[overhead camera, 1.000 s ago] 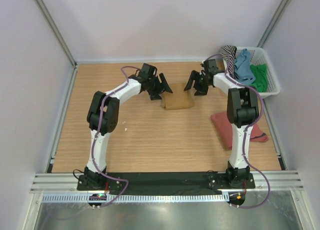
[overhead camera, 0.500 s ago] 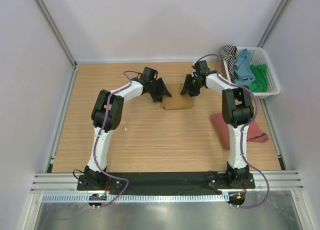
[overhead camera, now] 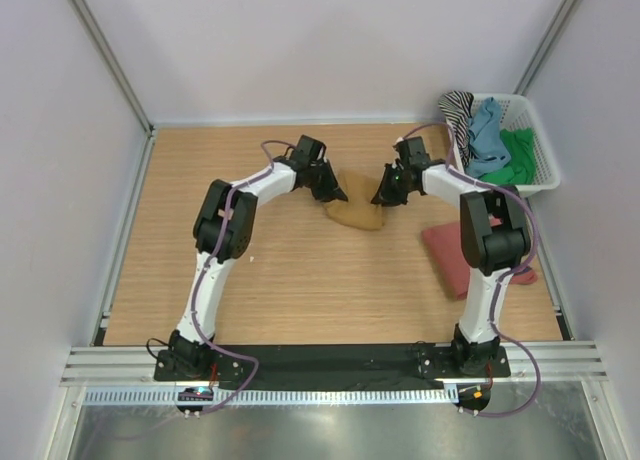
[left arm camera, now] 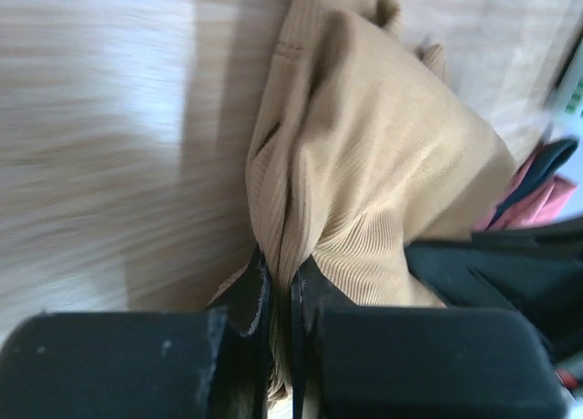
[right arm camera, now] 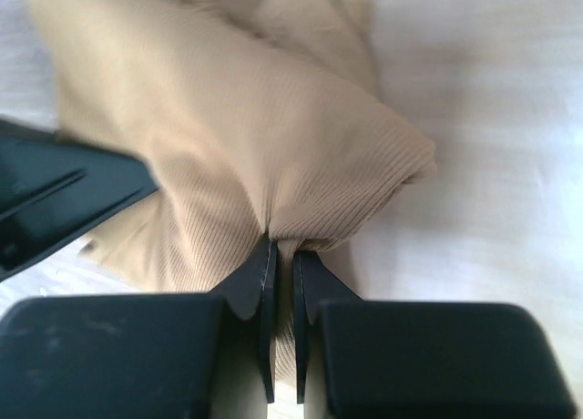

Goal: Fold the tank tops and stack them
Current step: Neatly place the folded tank top to the corner

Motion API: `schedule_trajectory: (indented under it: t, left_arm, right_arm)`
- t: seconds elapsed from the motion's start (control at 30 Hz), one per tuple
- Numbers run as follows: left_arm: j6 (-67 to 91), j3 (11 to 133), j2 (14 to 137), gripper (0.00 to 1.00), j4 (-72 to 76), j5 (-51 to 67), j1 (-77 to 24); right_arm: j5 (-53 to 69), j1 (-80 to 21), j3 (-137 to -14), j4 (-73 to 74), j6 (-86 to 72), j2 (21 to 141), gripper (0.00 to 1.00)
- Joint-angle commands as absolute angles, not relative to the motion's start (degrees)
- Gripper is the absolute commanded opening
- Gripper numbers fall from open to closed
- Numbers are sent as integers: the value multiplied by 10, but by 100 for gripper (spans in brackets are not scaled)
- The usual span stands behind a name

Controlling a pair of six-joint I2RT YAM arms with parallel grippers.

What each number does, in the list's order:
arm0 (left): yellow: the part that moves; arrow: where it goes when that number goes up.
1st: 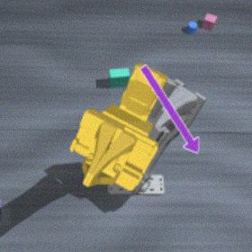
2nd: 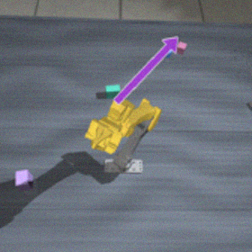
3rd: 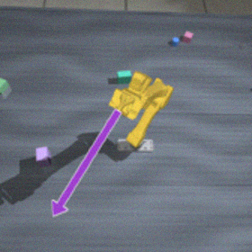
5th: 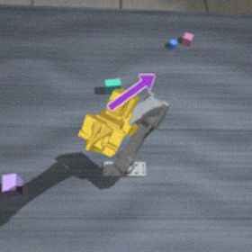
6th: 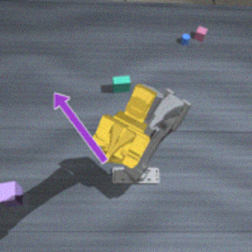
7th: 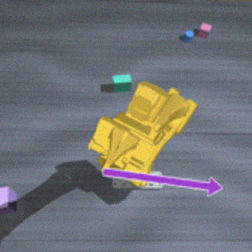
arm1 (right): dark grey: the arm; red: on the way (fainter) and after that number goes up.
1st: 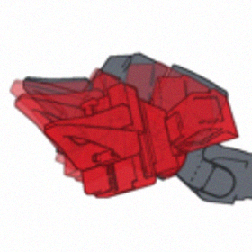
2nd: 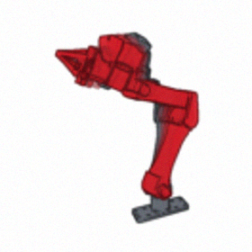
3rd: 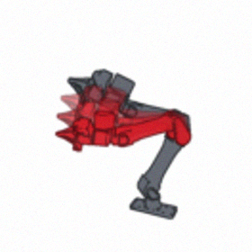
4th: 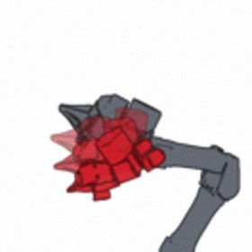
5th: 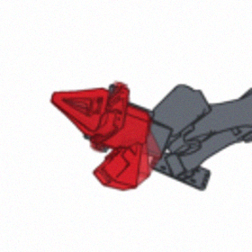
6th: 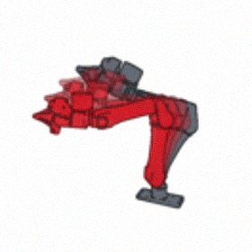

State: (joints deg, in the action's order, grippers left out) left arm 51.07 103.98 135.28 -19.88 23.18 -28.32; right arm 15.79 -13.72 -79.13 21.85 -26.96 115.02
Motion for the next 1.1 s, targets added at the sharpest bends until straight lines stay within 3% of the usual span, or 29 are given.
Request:
schedule_trajectory:
  t: [0.0, 0.4, 0.7, 1.07]
  left_arm:
    - [469, 1077, 1360, 0, -206, 251, -327]
    - [461, 1190, 1326, 0, -174, 232, -425]
    - [469, 1307, 1386, 0, -131, 223, -499]
    - [493, 1378, 1460, 0, -66, 229, -554]
  right_arm:
    - [138, -142, -752, 188, -289, 1055, 1]
    - [12, -124, -630, 236, -308, 801, 1]
    - [-95, -77, -539, 288, -324, 644, 1]
    - [-128, 14, -435, 318, -347, 522, 1]
